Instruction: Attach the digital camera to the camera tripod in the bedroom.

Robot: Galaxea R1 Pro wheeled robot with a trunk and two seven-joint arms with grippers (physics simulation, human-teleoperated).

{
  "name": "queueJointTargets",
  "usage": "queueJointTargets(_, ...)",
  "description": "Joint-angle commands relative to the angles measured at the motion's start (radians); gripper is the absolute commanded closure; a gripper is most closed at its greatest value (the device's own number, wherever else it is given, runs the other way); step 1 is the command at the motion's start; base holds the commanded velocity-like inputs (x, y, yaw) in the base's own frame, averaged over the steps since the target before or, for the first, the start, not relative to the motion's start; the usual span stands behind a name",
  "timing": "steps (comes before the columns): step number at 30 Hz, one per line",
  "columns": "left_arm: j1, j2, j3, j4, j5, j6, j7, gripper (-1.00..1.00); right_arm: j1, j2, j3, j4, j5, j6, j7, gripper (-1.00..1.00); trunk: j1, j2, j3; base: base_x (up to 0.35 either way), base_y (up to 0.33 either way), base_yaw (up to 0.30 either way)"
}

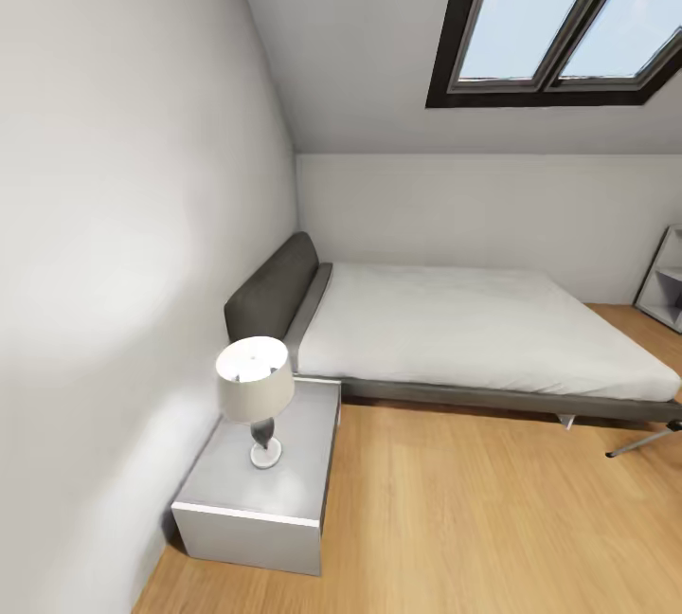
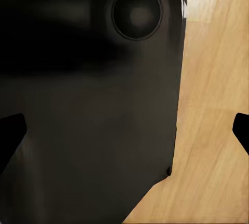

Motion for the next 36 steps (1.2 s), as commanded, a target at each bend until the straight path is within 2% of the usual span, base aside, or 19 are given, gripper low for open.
queueJointTargets(1,-0.001,-0.006,0.006,-0.006,0.006,-0.006,-0.003,-1.00,-0.006,0.003,0.006,-0.003,0.006,-0.003,-0.002,-1.00,0.000,0.000,0.000,0.000,0.000,0.000)
queueJointTargets(3,-0.001,-0.013,0.017,-0.017,0.017,-0.017,-0.002,-1.00,-0.013,0.001,0.008,-0.003,0.012,-0.003,-0.002,-1.00,0.000,0.000,0.000,0.000,0.000,0.000)
queueJointTargets(8,-0.001,-0.011,0.044,-0.036,0.045,-0.023,-0.002,-1.00,-0.012,-0.001,0.007,-0.003,0.012,-0.002,-0.002,-1.00,0.000,0.000,0.000,0.000,0.000,0.000)
queueJointTargets(11,-0.001,-0.009,0.047,-0.036,0.045,-0.028,-0.002,-1.00,-0.012,-0.002,0.007,-0.003,0.014,-0.002,-0.002,-1.00,0.000,0.000,0.000,0.000,0.000,0.000)
queueJointTargets(18,-0.001,-0.007,0.062,-0.037,0.082,-0.045,-0.002,-1.00,-0.012,-0.003,0.007,-0.003,0.015,-0.003,-0.002,-1.00,0.000,0.000,0.000,0.000,0.000,0.000)
queueJointTargets(28,-0.002,-0.008,0.064,-0.038,0.089,-0.048,-0.002,-1.00,-0.012,0.006,0.005,-0.003,0.013,-0.030,-0.002,-1.00,0.000,0.000,0.000,0.000,0.000,-0.012)
queueJointTargets(36,-0.001,-0.007,0.064,-0.037,0.089,-0.048,-0.002,-1.00,-0.012,0.011,0.005,-0.003,0.009,-0.055,-0.002,-1.00,0.000,0.000,0.000,0.000,0.000,-0.218)
